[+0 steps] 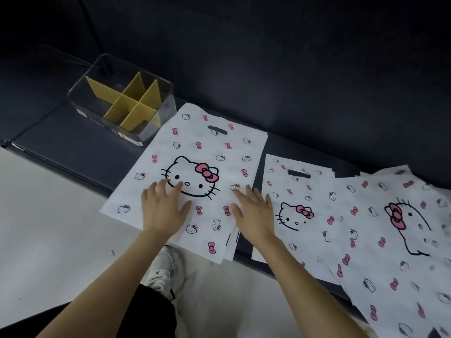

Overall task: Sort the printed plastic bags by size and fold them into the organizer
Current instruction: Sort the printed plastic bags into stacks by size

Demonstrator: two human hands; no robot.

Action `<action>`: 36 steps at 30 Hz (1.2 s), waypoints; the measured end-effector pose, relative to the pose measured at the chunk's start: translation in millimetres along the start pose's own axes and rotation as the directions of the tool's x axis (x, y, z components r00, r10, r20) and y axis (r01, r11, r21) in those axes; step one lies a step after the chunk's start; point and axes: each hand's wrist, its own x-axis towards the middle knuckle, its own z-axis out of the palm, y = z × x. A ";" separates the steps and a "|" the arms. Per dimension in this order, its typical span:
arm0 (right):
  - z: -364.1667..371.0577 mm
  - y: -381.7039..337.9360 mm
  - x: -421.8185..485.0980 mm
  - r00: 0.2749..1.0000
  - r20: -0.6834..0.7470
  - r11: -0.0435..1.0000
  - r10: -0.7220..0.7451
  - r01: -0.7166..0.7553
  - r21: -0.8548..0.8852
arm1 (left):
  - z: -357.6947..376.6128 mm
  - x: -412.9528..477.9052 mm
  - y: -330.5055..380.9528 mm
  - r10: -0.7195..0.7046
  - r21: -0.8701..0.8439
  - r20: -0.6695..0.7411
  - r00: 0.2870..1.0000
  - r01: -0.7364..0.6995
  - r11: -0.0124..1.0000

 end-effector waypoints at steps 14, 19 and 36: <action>-5.6 205.6 -154.1 0.792 -0.229 0.810 0.566 -0.585 -0.022 | 38.7 -42.2 193.8 0.401 -0.409 0.037 0.915 -0.353 0.842; -26.7 214.1 -168.6 0.665 -0.297 0.717 0.686 -0.549 0.429 | 27.5 -44.2 245.0 0.260 -0.630 0.359 0.896 0.027 0.776; -96.9 193.5 -188.6 0.895 0.108 0.526 0.432 -0.348 0.776 | -27.3 -21.4 272.2 0.304 -0.621 0.191 0.933 -0.125 0.774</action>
